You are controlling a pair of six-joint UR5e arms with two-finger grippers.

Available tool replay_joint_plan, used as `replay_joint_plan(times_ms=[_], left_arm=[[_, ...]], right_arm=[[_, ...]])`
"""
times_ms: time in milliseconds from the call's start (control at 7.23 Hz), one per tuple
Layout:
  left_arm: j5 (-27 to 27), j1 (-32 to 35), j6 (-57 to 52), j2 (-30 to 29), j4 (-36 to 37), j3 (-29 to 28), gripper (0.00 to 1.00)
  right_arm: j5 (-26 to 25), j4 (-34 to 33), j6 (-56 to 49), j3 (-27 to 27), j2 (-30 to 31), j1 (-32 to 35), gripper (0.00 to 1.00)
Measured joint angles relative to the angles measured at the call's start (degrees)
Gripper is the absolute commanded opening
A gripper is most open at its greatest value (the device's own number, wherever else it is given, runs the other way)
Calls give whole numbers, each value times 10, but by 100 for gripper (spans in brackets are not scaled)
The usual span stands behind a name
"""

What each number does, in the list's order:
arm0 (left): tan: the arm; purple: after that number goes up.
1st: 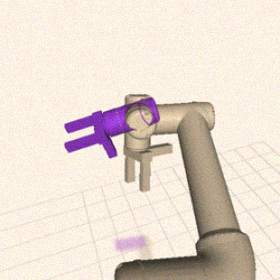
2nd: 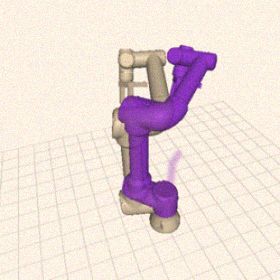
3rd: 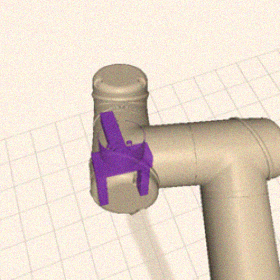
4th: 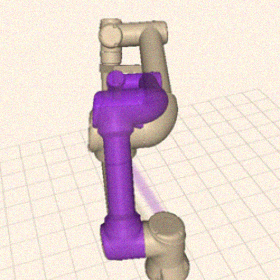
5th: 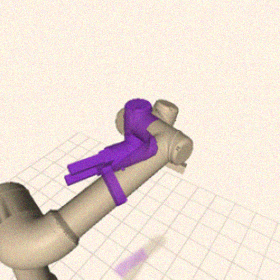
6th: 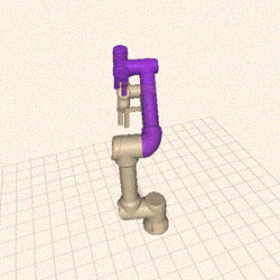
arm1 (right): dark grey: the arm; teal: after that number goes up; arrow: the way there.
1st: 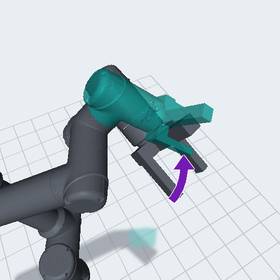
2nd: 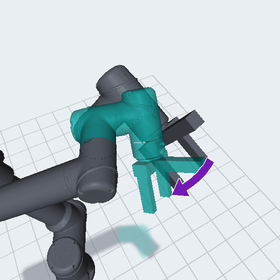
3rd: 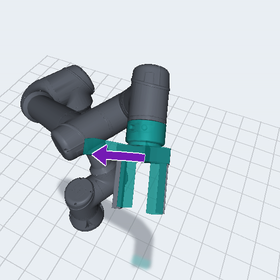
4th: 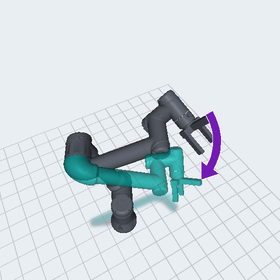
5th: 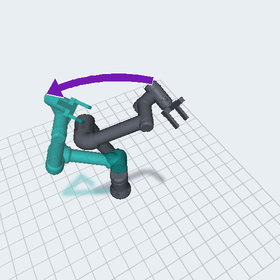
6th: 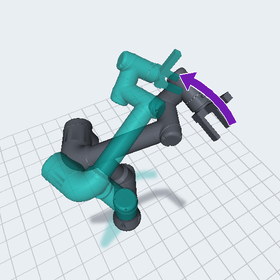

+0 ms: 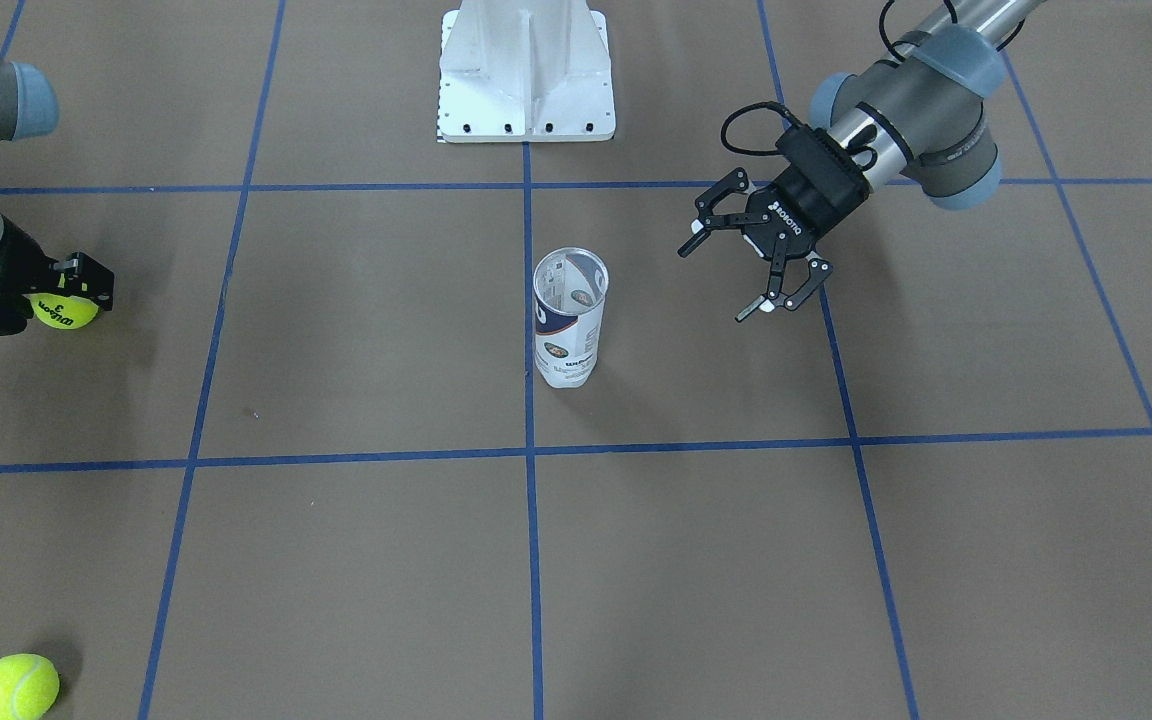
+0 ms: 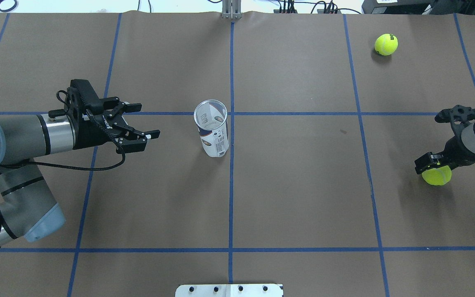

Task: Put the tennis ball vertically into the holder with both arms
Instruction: 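Close the right gripper around the yellow tennis ball, then lift the ball with the right gripper while the left gripper reaches to the can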

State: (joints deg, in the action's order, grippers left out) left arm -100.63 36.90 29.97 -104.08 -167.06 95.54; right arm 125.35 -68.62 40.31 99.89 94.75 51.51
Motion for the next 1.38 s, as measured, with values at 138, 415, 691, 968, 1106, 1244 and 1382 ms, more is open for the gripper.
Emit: replay_joint_plan(times_ms=[138, 415, 691, 968, 1106, 1244, 1382], left_arm=[[0, 0, 0, 0, 0, 0, 99], [1, 0, 0, -1, 0, -1, 99], [0, 1, 0, -2, -1, -2, 99], [0, 1, 0, -1, -1, -4, 99], [0, 1, 0, 0, -1, -10, 99], [0, 0, 0, 0, 0, -19, 99], [-1, 0, 0, -2, 2, -29, 99]], right_arm=[[-1, 0, -1, 0, 0, 0, 16], [-2, 1, -2, 15, 1, 2, 0], [6, 0, -3, 41, 5, 10, 0], [38, -2, -3, 62, 1, 47, 0], [47, -2, -2, 74, -5, 68, 0], [49, -1, -1, 83, -17, 86, 0], [48, 0, 1, 90, -29, 100, 0]])
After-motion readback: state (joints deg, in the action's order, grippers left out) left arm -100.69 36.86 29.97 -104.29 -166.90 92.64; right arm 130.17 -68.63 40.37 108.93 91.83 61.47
